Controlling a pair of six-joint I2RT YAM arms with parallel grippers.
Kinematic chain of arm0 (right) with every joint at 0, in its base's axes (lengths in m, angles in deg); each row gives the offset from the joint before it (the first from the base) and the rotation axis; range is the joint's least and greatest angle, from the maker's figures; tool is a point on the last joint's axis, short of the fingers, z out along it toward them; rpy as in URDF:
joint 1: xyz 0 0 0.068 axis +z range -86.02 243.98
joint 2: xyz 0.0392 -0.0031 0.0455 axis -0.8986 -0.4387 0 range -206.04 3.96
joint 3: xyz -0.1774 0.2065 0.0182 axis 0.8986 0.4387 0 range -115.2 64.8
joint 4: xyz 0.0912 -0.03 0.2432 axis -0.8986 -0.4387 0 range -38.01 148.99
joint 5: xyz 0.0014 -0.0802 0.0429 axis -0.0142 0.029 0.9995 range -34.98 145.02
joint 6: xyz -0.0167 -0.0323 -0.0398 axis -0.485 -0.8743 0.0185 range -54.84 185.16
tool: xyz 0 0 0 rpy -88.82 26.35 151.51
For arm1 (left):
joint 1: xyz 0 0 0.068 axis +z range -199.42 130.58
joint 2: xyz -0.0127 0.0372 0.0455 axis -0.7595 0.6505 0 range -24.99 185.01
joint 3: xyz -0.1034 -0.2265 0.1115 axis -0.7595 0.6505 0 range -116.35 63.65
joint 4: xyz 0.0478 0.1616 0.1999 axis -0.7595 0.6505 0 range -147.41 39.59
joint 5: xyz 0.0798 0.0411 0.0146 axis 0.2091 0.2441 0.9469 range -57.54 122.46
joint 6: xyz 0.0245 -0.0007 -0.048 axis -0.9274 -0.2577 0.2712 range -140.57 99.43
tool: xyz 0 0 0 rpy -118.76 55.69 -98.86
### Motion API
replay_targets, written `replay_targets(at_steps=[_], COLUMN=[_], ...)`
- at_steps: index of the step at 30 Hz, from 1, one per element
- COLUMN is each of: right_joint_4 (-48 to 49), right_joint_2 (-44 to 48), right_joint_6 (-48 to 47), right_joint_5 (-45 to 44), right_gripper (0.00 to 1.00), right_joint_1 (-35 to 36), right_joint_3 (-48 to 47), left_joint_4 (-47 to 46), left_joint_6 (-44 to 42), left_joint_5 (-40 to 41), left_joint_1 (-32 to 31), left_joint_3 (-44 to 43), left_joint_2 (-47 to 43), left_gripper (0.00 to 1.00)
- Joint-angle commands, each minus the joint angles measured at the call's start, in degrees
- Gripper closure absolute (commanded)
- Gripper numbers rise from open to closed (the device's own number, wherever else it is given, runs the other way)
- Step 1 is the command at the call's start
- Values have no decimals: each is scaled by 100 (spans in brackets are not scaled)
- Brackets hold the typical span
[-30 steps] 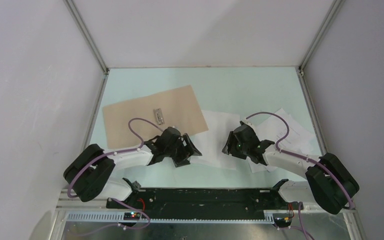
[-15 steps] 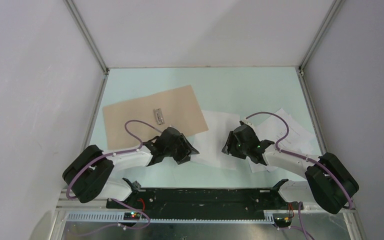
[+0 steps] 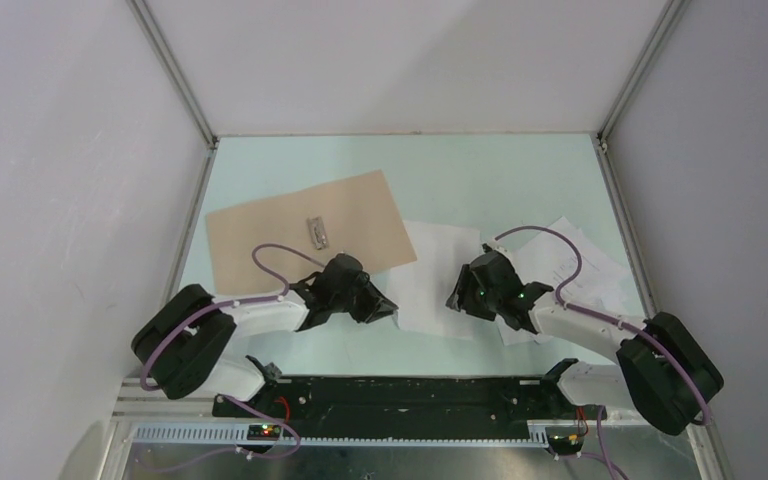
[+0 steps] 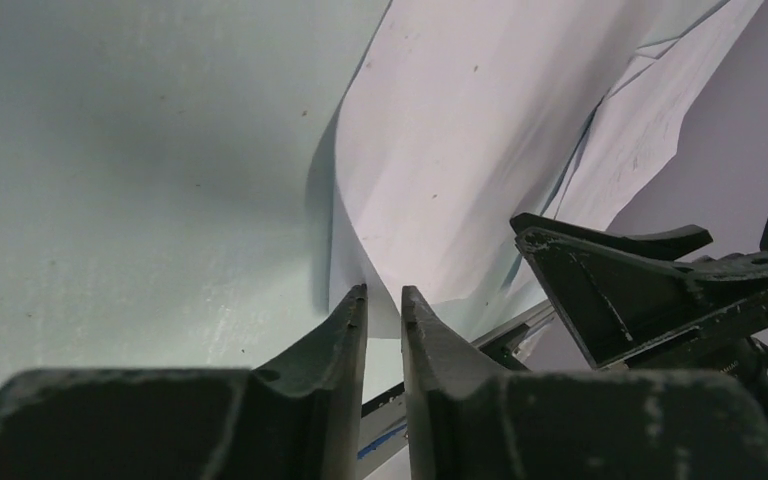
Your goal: Put the files into the folder
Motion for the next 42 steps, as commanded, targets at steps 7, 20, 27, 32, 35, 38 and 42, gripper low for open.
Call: replay_targets(at_steps=[7,20,27,32,35,38,42], right_joint_4=[-681,-818,-761,-693,-723,-606,-53], right_joint_2=[885,1454,1957,2259,2536,2646,2529], right_joint_6=[8,-87,-124,-34,84,283,871], right_joint_5=[-88,232,1284,2047,2538,2971,3529], right_gripper=[38,35,26,16,12,9,8], right_joint_1=[-239,-849,-1565,-2217,-2672,-2993,-3227], right_joint_3=[80,244,527,690,695,772,1040], left_joint_4=[828,1073,1082,1141,1169,1175,1185], left_joint_6=[-48,-380,-388,-637,-711,-768,-813], left_joint_5=[7,-14,-304,-812,-1073,-1163,-1204], left_joint_1=[-69,-71,-77,-78,-72,-72,-86], left_joint_3=[-96,-712,-961,-1816,-2313,-2589,-2772], left_joint_2=[-14,445,-35,-476,-598,-702,-837], left_gripper=[57,73,100,100,100,100,100])
